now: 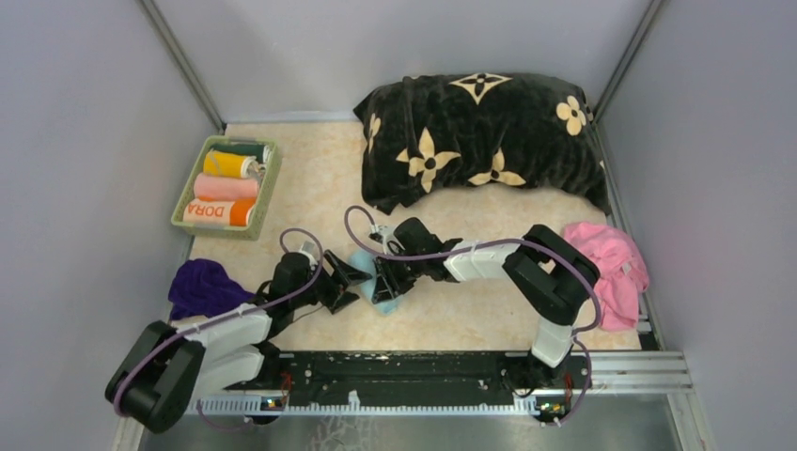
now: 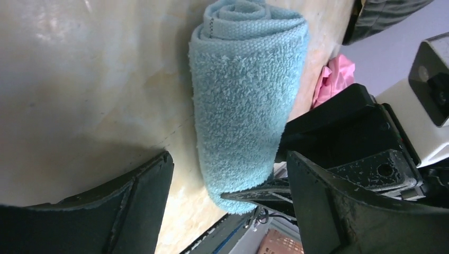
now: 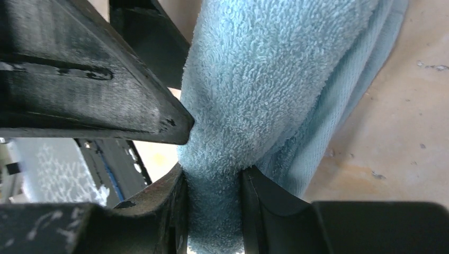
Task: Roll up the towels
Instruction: Roll the towel at the center of the board, then pick up the towel at the center of the board, then place the towel in the bin, then move the towel to the center of the board.
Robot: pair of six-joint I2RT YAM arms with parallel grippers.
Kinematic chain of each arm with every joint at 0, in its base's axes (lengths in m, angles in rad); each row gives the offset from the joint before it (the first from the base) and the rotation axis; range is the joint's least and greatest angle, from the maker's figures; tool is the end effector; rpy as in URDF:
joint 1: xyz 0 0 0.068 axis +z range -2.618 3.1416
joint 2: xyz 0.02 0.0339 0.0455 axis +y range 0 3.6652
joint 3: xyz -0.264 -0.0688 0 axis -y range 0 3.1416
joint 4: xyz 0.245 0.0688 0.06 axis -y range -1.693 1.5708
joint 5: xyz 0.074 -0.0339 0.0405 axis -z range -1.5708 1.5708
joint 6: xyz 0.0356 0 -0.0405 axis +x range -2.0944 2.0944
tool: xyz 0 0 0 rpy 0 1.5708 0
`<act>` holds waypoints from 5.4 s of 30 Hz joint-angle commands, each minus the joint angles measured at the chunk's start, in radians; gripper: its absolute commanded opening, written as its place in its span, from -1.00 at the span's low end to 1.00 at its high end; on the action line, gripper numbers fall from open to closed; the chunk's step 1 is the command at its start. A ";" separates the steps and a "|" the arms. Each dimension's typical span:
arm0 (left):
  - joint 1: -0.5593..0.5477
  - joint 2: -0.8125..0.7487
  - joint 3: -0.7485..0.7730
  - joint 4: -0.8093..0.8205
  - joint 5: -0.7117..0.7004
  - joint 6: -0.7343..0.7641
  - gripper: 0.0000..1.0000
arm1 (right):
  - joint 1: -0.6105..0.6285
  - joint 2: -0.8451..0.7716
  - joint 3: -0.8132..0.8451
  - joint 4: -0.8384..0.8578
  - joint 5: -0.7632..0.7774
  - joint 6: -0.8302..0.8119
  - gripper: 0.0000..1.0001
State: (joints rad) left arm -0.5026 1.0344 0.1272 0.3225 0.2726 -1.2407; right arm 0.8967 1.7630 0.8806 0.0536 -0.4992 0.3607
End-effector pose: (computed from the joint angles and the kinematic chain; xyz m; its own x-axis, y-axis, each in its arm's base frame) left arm 0.1475 -0.0920 0.1246 -0.7818 -0.6099 -0.1297 -0.2434 0.4900 -0.8370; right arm 0.2011 0.2790 0.1440 -0.7438 -0.4346 -0.5077 -0.6683 0.4795 0.5687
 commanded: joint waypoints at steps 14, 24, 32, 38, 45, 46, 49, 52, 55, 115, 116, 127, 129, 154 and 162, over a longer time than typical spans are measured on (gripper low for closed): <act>-0.008 0.352 -0.001 0.341 0.047 -0.027 0.41 | -0.084 0.132 -0.118 0.118 -0.219 0.122 -0.51; -0.017 0.433 0.027 0.345 0.041 -0.007 0.19 | -0.097 0.146 -0.116 0.123 -0.230 0.122 -0.50; -0.023 0.396 0.041 0.348 0.007 -0.025 -0.22 | -0.097 0.025 -0.087 0.002 -0.135 0.057 -0.23; 0.007 0.293 0.114 0.246 -0.034 0.004 -0.29 | -0.097 -0.174 -0.038 -0.161 -0.035 -0.032 0.05; 0.125 0.182 0.228 0.112 -0.057 0.070 -0.29 | -0.126 -0.419 0.007 -0.301 0.155 -0.092 0.33; 0.148 0.167 0.250 0.094 -0.057 0.082 -0.28 | -0.134 -0.450 0.002 -0.307 0.179 -0.097 0.37; 0.230 0.135 0.315 0.019 -0.047 0.118 -0.27 | -0.155 -0.534 -0.024 -0.314 0.250 -0.122 0.48; 0.323 0.112 0.379 -0.043 -0.025 0.148 -0.26 | -0.183 -0.590 -0.069 -0.301 0.297 -0.133 0.62; 0.436 0.093 0.463 -0.116 -0.013 0.195 -0.26 | -0.206 -0.621 -0.100 -0.280 0.322 -0.126 0.67; 1.118 0.773 1.000 -0.444 0.045 0.526 0.32 | -0.234 -0.655 -0.147 -0.241 0.359 -0.141 0.78; 1.119 0.759 1.005 -0.448 0.042 0.528 0.35 | -0.233 -0.657 -0.147 -0.241 0.359 -0.140 0.78; 1.119 0.628 1.067 -0.521 -0.011 0.524 0.72 | -0.234 -0.675 -0.149 -0.239 0.347 -0.140 0.78; 1.119 0.618 1.075 -0.528 -0.010 0.522 0.91 | -0.233 -0.680 -0.150 -0.239 0.349 -0.139 0.78; 1.124 0.154 0.512 -0.738 -0.360 0.495 0.92 | -0.234 -0.768 -0.170 -0.227 0.335 -0.128 0.78; 1.120 0.257 0.391 -0.659 -0.187 0.449 0.66 | -0.234 -0.797 -0.173 -0.238 0.346 -0.128 0.77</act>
State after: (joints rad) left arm 0.6136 1.2541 0.6037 -0.3782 -0.0387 -0.7483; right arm 0.6708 1.0000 0.7048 -0.2203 -0.1520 0.2306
